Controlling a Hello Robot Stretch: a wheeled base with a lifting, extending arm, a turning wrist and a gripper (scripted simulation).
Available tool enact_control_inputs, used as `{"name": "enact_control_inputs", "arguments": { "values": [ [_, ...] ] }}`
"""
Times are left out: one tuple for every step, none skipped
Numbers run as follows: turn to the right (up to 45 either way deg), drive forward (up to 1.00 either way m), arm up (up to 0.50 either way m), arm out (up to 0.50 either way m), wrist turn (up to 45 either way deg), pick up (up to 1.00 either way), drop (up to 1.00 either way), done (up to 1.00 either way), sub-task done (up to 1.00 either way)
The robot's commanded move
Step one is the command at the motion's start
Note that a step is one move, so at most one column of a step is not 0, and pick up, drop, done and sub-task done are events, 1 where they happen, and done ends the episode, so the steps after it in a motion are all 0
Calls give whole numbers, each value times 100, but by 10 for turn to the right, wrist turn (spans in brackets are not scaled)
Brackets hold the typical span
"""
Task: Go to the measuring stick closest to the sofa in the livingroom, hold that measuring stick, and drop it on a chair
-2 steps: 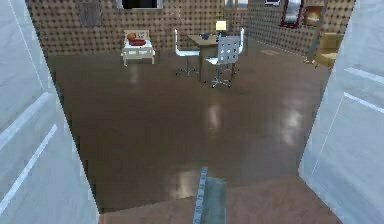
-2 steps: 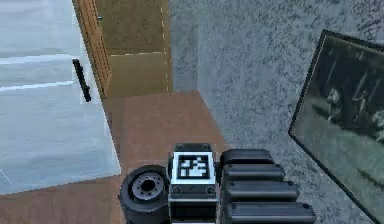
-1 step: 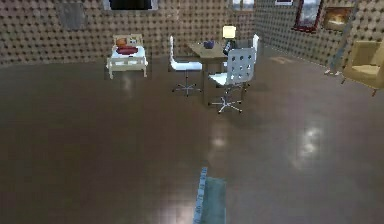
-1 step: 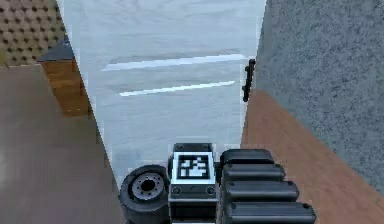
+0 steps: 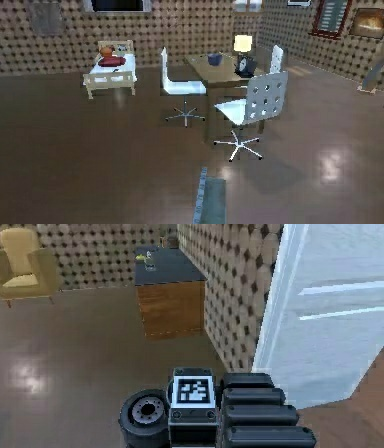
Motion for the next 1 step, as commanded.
{"name": "enact_control_inputs", "arguments": {
  "values": [
    [-30, 0, 0, 0, 0, 0, 0, 0, 0]
  ]
}}
